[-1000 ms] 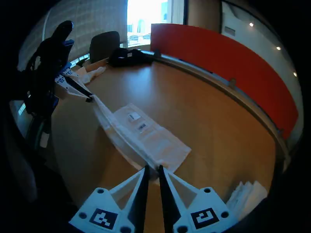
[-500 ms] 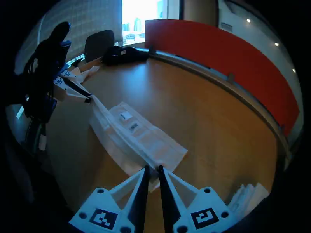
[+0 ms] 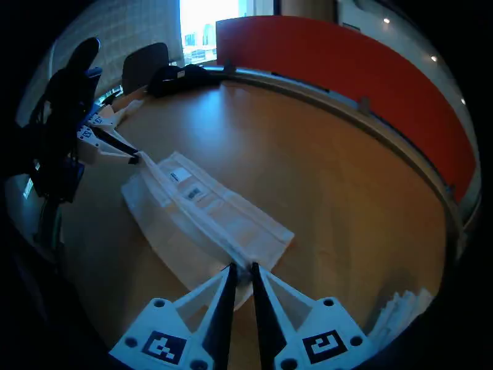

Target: Fold towel

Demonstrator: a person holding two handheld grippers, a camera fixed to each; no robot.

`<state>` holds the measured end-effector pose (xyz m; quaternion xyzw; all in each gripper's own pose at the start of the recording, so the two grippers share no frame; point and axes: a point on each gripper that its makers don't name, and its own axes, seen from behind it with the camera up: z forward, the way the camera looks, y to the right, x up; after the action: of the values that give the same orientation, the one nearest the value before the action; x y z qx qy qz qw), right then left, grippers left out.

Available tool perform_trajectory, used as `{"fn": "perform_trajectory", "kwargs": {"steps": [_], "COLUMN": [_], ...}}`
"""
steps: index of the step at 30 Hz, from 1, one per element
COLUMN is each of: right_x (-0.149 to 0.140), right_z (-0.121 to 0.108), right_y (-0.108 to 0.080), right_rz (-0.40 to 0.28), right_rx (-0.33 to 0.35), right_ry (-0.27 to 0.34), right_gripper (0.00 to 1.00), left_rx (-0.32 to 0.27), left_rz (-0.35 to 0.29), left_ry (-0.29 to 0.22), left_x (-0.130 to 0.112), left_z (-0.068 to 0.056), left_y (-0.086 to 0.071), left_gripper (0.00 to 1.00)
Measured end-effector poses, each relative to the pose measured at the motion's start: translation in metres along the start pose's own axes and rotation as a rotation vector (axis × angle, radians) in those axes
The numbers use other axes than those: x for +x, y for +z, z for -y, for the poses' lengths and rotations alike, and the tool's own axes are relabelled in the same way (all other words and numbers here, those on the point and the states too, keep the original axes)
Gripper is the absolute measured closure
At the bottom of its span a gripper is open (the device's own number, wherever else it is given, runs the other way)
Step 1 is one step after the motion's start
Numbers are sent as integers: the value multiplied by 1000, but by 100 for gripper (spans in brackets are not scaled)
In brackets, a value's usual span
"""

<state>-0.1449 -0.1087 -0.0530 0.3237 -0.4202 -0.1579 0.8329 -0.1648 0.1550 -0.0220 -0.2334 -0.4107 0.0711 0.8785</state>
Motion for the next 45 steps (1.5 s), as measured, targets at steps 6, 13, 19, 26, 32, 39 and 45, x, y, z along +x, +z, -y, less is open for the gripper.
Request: {"fn": "perform_trajectory", "kwargs": {"steps": [6, 13, 19, 26, 32, 39, 45], "right_x": [-3, -3, -3, -5, -3, 2, 6], "right_z": [-4, -9, -16, -27, -39, -50, -50], "right_y": [14, 23, 30, 34, 32, 29, 24], "right_rz": [11, 12, 13, 18, 7, -11, -31], "right_rx": [-4, -23, -55, -98, -144, -189, -190], "right_ry": [20, 24, 31, 26, 26, 39, 49], "right_gripper": [81, 72, 64, 40, 11, 0, 0], "left_rx": [9, 29, 56, 93, 114, 150, 156], "left_rz": [4, 15, 19, 19, 9, -13, -25], "left_ry": [-2, 1, 14, 33, 28, 19, 11], "left_x": [0, -5, -6, -4, -1, 5, 8], "left_z": [6, 13, 20, 30, 37, 49, 51], "left_y": [15, 26, 33, 35, 31, 25, 19], "left_gripper": [84, 80, 71, 48, 28, 12, 7]}}
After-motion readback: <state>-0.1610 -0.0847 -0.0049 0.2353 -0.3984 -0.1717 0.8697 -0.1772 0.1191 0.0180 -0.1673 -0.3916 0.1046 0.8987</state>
